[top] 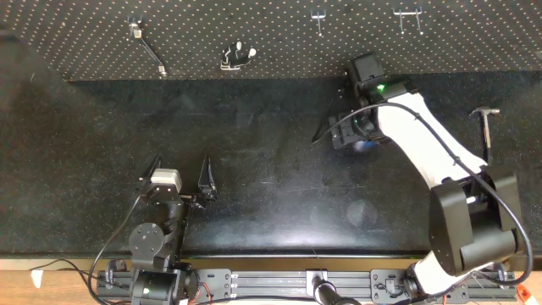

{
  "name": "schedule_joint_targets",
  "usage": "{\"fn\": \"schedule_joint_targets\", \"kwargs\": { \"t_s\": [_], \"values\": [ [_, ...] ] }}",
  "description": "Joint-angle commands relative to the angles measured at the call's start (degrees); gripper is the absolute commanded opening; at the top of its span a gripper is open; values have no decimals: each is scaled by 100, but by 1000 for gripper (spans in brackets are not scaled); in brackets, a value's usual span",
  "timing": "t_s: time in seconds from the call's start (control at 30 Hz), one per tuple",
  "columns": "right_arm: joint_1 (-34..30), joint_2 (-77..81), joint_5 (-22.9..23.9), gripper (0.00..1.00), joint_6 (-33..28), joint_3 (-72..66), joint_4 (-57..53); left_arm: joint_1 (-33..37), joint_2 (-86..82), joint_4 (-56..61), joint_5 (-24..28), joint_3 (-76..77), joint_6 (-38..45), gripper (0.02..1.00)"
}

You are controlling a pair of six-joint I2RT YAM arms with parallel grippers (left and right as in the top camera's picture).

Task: Place Tools Onto Pegboard

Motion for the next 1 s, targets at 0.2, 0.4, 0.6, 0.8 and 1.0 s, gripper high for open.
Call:
{"fn": "schedule_joint_targets", "kwargs": {
  "t_s": [0.2, 0.4, 0.6, 0.8, 1.0],
  "values": [
    [131, 66, 262, 130, -201, 131, 13, -24, -59, -52, 59, -7, 11, 998],
    [142, 0, 260, 84, -195, 129, 181, -24, -59, -52, 59, -7, 11, 996],
    [450, -905, 260, 75, 227, 11, 820, -24, -59, -52, 59, -7, 11, 996],
    [828, -2170, 260, 75, 551, -566, 1934, -24, -59, -52, 59, -7, 11, 996],
    [844, -2649, 264, 77, 579, -640, 2581, -24, -59, -52, 59, -7, 11, 996]
  ]
}}
